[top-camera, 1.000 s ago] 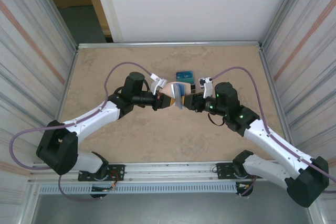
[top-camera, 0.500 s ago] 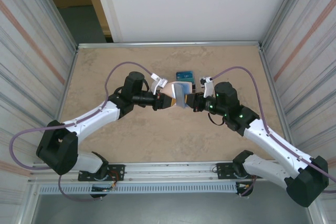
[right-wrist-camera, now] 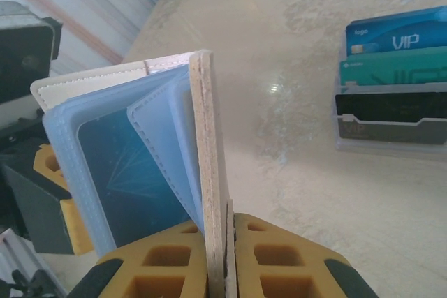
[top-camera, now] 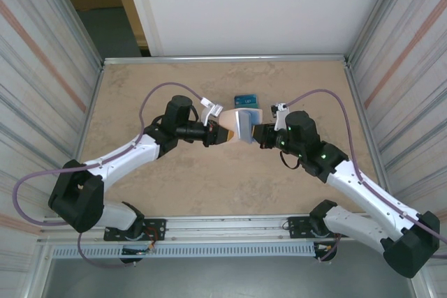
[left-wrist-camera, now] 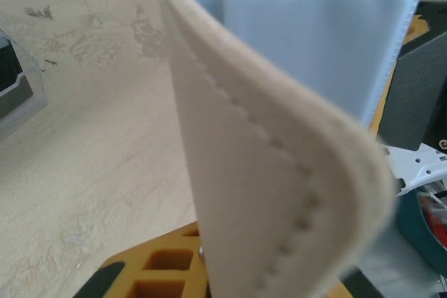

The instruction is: Take the credit cards out of the card holder

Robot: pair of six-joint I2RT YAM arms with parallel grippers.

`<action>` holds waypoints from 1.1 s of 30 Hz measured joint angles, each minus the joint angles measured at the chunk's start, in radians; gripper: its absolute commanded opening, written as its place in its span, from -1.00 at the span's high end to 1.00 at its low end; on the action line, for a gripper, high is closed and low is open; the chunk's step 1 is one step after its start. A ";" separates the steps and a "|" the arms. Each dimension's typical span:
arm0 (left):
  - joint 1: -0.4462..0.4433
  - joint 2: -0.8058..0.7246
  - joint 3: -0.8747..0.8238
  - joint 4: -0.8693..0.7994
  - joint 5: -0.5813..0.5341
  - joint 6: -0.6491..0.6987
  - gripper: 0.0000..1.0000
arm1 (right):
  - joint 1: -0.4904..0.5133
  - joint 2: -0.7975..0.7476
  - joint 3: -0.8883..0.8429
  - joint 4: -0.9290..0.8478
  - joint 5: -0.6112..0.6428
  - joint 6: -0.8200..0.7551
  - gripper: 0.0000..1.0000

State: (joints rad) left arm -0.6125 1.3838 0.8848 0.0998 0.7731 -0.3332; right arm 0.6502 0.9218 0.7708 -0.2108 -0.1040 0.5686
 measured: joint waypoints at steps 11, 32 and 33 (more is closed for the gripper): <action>0.005 0.024 0.006 0.002 -0.017 -0.002 0.95 | 0.014 0.014 0.036 -0.031 -0.001 0.030 1.00; 0.005 0.042 0.011 -0.020 -0.061 -0.005 0.93 | 0.029 0.097 0.098 -0.083 0.042 0.043 1.00; 0.005 0.042 0.012 -0.020 -0.061 -0.005 0.84 | 0.023 0.093 0.095 -0.082 0.036 0.046 1.00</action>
State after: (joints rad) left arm -0.6079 1.4258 0.8967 0.0795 0.7120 -0.3382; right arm 0.6731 1.0153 0.8654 -0.2924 -0.0677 0.6144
